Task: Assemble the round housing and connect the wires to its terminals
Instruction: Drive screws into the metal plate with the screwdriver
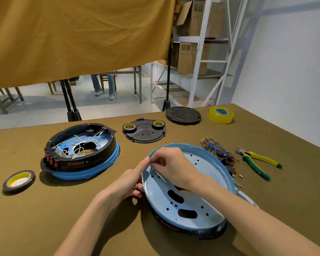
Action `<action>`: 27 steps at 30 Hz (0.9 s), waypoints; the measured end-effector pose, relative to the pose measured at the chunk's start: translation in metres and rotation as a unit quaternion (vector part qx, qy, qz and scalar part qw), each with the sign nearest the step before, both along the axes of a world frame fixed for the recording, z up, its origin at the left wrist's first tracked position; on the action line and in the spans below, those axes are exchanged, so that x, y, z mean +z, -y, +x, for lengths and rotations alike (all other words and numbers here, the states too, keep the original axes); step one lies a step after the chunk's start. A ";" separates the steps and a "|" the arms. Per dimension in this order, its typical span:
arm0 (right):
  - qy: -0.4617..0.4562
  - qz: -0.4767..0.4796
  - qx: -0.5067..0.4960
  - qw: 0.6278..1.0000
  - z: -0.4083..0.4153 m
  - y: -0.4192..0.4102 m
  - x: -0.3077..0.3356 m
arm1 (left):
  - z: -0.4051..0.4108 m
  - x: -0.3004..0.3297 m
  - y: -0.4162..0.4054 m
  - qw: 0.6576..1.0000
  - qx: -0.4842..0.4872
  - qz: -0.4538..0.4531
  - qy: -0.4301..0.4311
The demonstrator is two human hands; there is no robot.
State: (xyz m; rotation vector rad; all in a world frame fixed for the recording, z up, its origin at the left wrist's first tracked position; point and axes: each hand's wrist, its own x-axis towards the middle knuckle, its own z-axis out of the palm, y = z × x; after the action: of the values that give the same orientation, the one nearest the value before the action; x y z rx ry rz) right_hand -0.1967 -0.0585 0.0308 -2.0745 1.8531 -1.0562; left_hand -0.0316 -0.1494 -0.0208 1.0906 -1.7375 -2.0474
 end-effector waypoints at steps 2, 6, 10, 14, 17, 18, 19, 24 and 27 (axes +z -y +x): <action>-0.037 0.022 -0.005 0.999 0.000 0.001 0.002 | 0.000 0.001 -0.001 1.000 -0.007 0.003 0.002; -0.008 0.040 0.002 0.999 0.000 -0.002 0.003 | 0.002 0.001 -0.002 1.000 -0.006 0.007 0.002; 0.005 0.051 -0.001 0.999 -0.003 -0.004 0.003 | 0.002 0.002 -0.002 1.000 -0.005 0.009 -0.002; 0.007 0.056 -0.018 0.998 0.002 -0.001 0.005 | 0.001 0.001 -0.003 1.000 -0.003 0.008 0.001; -0.010 0.058 -0.021 0.998 0.002 0.000 0.005 | 0.001 0.001 -0.003 1.000 0.003 0.006 0.003; -0.013 0.058 -0.018 0.998 0.002 0.000 0.005 | 0.001 0.001 -0.003 1.000 0.004 0.005 0.006; -0.016 0.055 -0.014 0.998 0.002 -0.001 0.004 | 0.000 0.002 -0.004 1.000 0.006 0.002 0.011; -0.042 0.046 0.000 0.998 0.006 -0.001 0.006 | -0.001 0.003 -0.005 1.000 0.014 -0.003 0.017; -0.058 0.047 -0.005 0.997 0.007 0.000 0.009 | -0.001 0.002 -0.004 1.000 0.004 0.008 0.007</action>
State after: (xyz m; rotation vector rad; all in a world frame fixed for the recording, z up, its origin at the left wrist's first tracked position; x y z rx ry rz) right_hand -0.1892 -0.0581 0.0394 -2.1148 1.9292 -0.8508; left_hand -0.0323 -0.1453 -0.0187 1.1184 -1.7228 -2.0577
